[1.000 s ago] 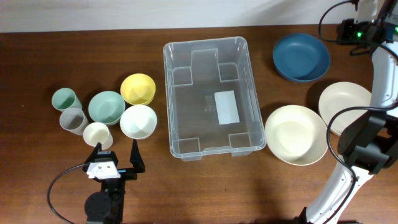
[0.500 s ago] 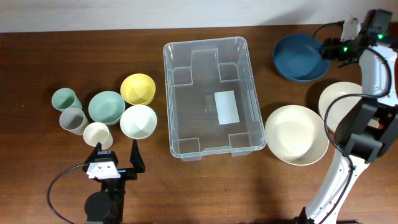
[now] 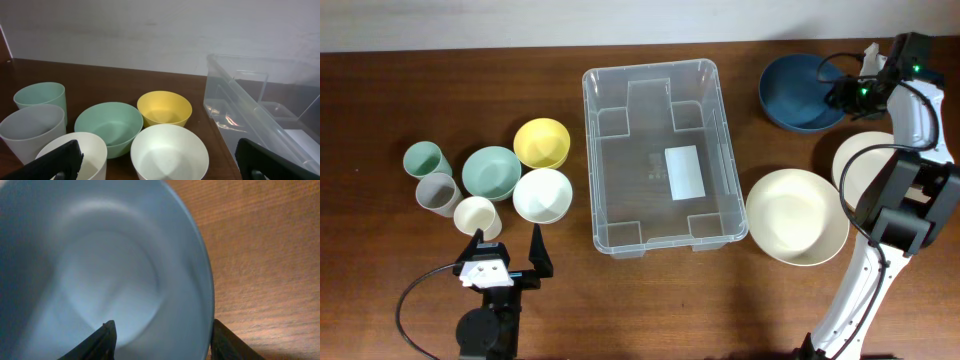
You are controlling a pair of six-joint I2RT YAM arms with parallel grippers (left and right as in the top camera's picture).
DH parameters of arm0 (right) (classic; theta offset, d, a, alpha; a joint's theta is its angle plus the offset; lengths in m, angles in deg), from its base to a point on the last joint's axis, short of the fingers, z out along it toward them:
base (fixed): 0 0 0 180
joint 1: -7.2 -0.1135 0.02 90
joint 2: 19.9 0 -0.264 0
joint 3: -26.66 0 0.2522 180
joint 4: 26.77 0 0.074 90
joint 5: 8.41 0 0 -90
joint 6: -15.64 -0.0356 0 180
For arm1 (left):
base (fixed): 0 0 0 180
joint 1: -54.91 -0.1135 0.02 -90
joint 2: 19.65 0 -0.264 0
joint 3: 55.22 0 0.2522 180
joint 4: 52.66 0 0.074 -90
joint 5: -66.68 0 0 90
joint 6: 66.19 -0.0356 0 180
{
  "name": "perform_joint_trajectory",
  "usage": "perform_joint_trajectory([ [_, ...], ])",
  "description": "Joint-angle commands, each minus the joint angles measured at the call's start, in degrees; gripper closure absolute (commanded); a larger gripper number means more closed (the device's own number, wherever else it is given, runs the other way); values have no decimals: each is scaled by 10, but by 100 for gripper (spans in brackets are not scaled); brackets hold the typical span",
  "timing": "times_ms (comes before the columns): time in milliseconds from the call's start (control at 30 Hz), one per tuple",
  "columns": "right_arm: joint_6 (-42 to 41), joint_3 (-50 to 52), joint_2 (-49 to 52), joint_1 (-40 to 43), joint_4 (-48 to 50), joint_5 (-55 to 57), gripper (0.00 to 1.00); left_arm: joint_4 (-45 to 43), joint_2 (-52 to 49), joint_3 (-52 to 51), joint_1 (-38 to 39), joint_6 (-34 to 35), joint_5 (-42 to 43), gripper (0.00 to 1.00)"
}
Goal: Pack container
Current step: 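Lift the teal plate with the right gripper toward the container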
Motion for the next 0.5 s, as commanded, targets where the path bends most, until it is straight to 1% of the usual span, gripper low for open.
perform_joint_trajectory([
  [0, -42, 31, 7, 1, 5, -7, 46, 0, 3, -3, -2, -9, 6, 0],
  [167, -47, 47, 7, 1, 9, -7, 47, 0, 3, -3, -2, -9, 6, 0],
  [200, -47, 47, 7, 1, 10, -7, 52, 0, 3, -3, -2, -9, 6, 0],
  [267, -47, 47, 7, 1, 14, -8, 71, 0, 3, -3, -2, -9, 6, 0],
  [300, -47, 47, 7, 1, 18, -8, 93, 0, 3, -3, -2, -9, 6, 0],
  [333, -47, 47, 7, 1, 21, -10, 96, 0, 3, -3, -2, -9, 6, 0],
  [467, -47, 37, 7, 3, 28, -30, 96, 0, 3, -3, -2, -9, 6, 0],
])
